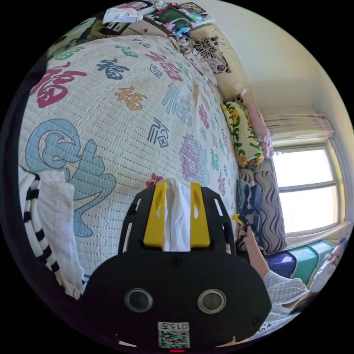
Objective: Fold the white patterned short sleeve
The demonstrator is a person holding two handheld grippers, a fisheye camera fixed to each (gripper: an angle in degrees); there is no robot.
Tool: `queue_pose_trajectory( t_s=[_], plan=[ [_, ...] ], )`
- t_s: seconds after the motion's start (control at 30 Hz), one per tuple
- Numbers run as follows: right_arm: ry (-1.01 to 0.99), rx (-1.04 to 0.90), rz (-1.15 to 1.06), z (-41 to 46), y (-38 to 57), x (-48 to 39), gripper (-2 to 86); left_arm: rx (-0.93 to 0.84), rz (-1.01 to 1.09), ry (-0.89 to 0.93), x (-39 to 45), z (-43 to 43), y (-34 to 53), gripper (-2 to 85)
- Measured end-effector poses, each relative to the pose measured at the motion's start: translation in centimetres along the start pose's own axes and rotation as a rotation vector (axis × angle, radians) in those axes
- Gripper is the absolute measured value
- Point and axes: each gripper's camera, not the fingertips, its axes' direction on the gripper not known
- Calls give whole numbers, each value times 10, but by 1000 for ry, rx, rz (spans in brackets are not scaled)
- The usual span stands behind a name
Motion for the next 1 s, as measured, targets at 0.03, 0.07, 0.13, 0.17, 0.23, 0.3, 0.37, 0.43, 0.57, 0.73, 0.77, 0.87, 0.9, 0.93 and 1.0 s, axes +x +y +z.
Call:
queue_pose_trajectory(
  t_s=[0.03,0.07,0.13,0.17,0.23,0.3,0.37,0.43,0.57,0.73,0.77,0.87,0.9,0.93,1.0],
  plan=[
    [28,-38,3,5,0,3,133,-22,14,-50,4,8,-2,106],
    [26,-50,-7,7,0,4,136,-36,26,-70,6,14,-3,107],
    [40,-62,-28,12,-1,3,133,-86,44,-113,13,33,-5,101],
    [58,-72,-36,13,-2,2,131,-89,49,-121,15,36,-5,95],
    [124,-108,-73,19,-5,-2,122,-116,92,-170,25,46,-4,73],
    [145,-132,-98,21,-6,-3,116,-159,126,-177,30,53,-4,59],
    [143,-146,-115,23,-6,-3,101,-195,141,-159,34,59,-5,47],
    [35,-146,-125,24,-6,1,75,-222,181,-151,43,61,-3,31],
    [-77,-190,-91,38,-10,9,23,-236,246,-184,61,61,0,15],
    [-49,-175,-125,36,-21,1,6,-250,271,-148,80,49,-10,8],
    [-47,-174,-127,34,-23,0,6,-245,273,-140,83,47,-12,9],
    [-4,-117,-145,27,-35,-11,12,-193,300,-125,102,41,-21,15],
    [-10,-72,-141,23,-41,-14,18,-150,292,-103,108,38,-27,22],
    [2,-48,-137,23,-46,-18,29,-119,283,-96,113,38,-32,32],
    [60,-92,-127,33,-52,-21,47,-133,275,-156,119,47,-36,50]
  ],
)
